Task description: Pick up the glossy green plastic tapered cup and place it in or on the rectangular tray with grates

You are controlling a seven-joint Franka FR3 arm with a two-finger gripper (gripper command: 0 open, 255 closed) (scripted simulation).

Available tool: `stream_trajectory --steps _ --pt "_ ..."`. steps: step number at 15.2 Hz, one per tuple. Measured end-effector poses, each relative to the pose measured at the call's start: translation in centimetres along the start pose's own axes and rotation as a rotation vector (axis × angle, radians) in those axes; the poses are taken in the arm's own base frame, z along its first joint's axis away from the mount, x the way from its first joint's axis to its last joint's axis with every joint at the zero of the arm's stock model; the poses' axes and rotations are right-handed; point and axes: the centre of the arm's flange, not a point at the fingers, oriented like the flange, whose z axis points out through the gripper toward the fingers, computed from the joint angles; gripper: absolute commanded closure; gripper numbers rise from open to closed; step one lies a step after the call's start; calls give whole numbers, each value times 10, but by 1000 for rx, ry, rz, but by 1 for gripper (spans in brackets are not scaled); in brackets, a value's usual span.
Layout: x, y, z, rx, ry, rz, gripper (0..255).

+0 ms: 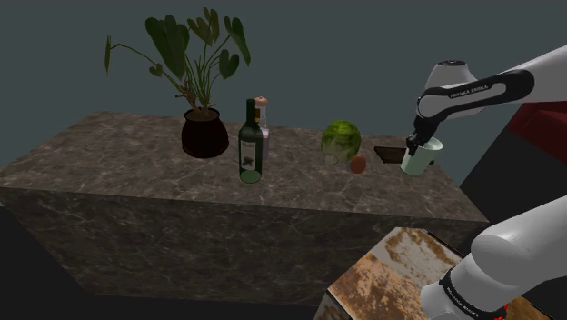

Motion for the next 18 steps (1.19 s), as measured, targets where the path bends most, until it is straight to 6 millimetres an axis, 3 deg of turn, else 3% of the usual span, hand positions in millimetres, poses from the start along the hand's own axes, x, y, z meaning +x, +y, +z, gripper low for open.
stream_trajectory --steps 15,18 --pt "0 15 -77 0 0 0 255" --pt "20 36 -86 1 0 1 255"
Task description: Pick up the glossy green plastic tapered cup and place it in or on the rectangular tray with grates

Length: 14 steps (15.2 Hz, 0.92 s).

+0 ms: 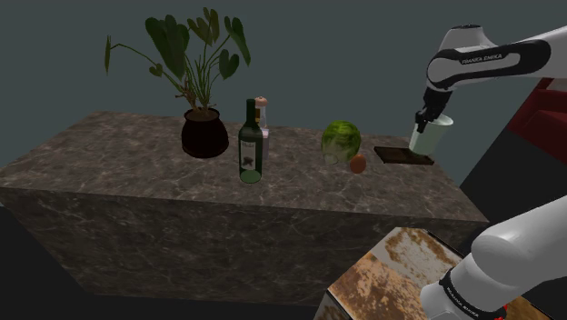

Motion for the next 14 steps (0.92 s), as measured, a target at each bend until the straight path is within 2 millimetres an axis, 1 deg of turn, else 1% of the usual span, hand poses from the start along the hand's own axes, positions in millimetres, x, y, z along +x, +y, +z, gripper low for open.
stream_trajectory --steps 1,4,6,8,9,10,11,14 --pt "7 6 -2 0 0 0 255" --pt "32 38 -6 0 0 1 255" --pt "51 56 -14 0 -1 1 255" --pt "64 77 -18 0 -1 1 255" --pt "75 89 -19 0 -1 1 255" --pt "80 94 -21 0 -1 0 255" --pt "83 97 -18 0 -1 0 255" --pt "87 96 -6 0 -1 -1 255"
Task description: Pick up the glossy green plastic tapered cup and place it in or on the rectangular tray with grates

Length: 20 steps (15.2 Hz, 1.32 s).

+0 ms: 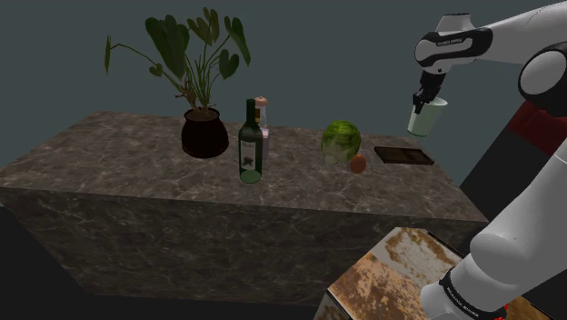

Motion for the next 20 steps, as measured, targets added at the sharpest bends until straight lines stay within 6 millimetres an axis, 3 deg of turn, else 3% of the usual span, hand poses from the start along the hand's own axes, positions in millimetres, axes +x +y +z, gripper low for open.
stream_trajectory --steps 20 --pt "-1 -18 99 0 0 0 255"
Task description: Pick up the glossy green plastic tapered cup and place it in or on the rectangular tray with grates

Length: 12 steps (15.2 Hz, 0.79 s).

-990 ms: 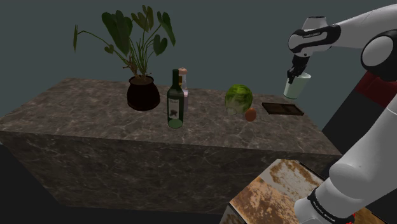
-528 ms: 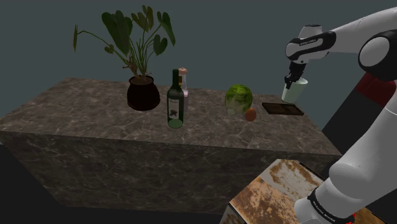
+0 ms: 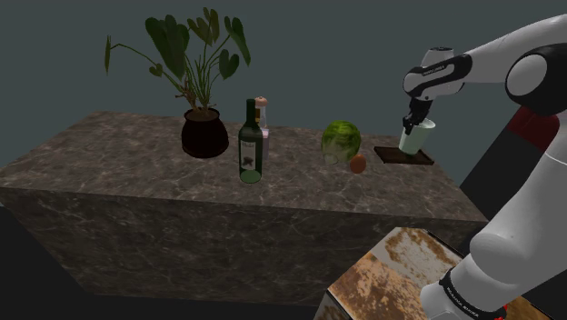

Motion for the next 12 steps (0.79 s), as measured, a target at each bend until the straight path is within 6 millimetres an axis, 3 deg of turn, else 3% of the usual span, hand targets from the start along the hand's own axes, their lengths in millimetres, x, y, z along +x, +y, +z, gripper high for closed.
stream_trajectory --steps 4,5,12 --pt "0 0 1 0 0 0 255" --pt "0 0 1 0 0 0 0" --pt "0 0 -6 -1 2 0 0"
